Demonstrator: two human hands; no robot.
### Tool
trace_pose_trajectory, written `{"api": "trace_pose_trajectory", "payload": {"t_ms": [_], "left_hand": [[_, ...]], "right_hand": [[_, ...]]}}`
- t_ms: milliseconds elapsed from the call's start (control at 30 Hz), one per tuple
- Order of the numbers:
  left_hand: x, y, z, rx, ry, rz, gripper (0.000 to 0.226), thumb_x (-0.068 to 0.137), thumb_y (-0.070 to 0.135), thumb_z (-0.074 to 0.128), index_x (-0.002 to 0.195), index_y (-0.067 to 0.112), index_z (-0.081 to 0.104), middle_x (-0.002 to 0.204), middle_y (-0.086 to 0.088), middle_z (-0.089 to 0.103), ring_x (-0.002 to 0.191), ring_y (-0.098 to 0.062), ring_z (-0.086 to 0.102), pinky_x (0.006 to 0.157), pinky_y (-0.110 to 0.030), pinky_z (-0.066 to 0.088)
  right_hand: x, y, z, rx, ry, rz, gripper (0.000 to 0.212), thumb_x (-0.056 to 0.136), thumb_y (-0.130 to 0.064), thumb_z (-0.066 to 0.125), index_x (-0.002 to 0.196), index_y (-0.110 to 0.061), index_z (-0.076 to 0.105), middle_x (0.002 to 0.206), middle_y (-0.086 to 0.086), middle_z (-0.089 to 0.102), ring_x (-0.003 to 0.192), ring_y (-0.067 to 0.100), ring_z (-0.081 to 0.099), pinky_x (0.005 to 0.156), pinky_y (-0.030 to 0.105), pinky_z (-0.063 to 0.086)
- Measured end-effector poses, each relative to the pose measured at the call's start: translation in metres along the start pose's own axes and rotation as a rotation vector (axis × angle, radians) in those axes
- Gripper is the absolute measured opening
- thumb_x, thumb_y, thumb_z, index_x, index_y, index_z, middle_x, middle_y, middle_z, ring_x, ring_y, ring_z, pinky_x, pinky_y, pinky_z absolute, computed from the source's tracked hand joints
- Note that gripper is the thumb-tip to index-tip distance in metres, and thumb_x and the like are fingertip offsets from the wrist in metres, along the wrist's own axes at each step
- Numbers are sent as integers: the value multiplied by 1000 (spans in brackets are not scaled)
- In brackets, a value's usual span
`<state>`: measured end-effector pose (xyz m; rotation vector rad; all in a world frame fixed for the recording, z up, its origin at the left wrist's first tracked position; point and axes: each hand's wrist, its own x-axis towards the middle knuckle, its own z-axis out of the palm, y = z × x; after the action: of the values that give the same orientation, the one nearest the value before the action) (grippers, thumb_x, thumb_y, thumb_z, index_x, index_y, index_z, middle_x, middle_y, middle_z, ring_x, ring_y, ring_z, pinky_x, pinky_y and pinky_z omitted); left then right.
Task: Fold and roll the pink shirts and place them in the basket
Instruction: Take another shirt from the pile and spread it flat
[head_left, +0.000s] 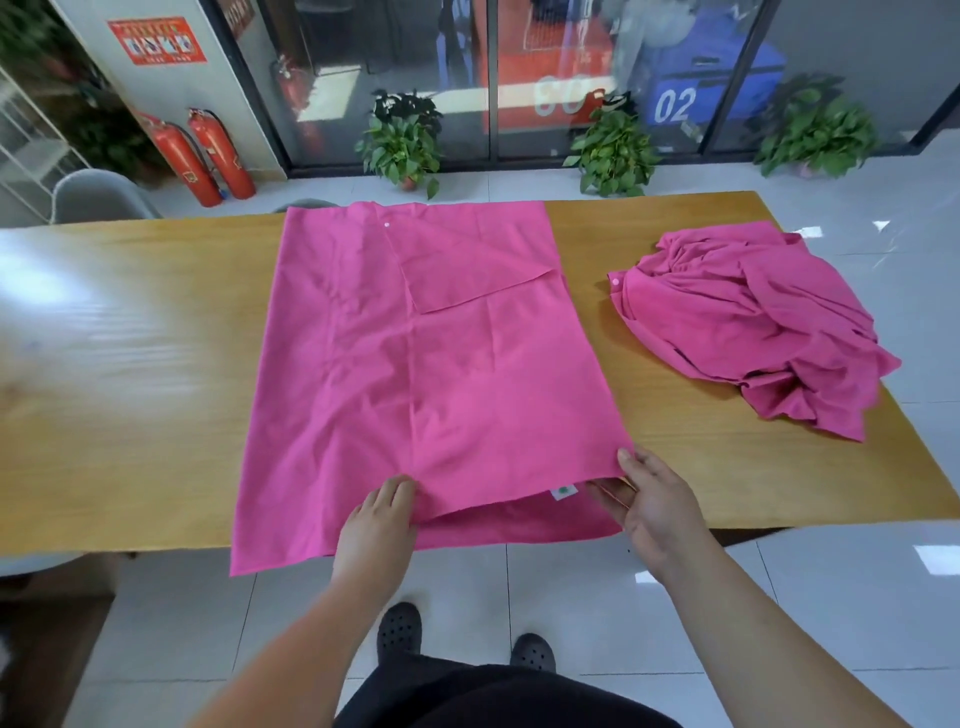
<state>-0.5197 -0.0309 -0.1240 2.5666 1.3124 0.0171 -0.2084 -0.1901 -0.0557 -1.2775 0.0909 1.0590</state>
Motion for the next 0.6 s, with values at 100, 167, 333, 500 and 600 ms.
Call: {"api": "trace_pose_trajectory", "payload": {"t_ms": [100,167,333,500,600], "left_hand": [[-6,-17,0,18,44,-21,33,73,8,78,96,21,58,103,7,62,84,-24,63,61,-35,43],[-11,-25,2,38,52,-19,29,74,12,80,92,22,61,97,9,60,85,-25,64,62,-35,41],[-20,-16,-14,-50,247,-70,26,78,3,78,99,13,66,119,1,64,91,-30,63,75,-43,51],[-33,-23,-4,79,203,-50,29,75,8,85,95,16,68,116,-2,61,96,-31,58,80,-46,50],[-41,-22,8,99,170,-85,28,74,5,85,92,17,68,109,-1,60,90,-31,57,76,-45,49]], "right_hand": [[8,23,-25,-372,176,54,16,110,-10,55,119,-7,67,110,12,77,92,29,79,93,49,61],[9,28,-37,-561,174,40,12,107,-10,60,112,-8,71,104,11,79,81,25,80,90,52,63],[-2,18,-40,-462,101,-157,12,101,-16,72,112,-18,75,95,4,81,85,22,80,80,42,64],[-1,36,-64,-602,212,-107,14,94,-27,81,106,-20,79,87,-4,80,78,16,79,76,42,65],[0,49,-71,-746,234,-62,13,91,-32,84,95,-22,78,83,-4,79,76,17,78,76,46,64]]}}
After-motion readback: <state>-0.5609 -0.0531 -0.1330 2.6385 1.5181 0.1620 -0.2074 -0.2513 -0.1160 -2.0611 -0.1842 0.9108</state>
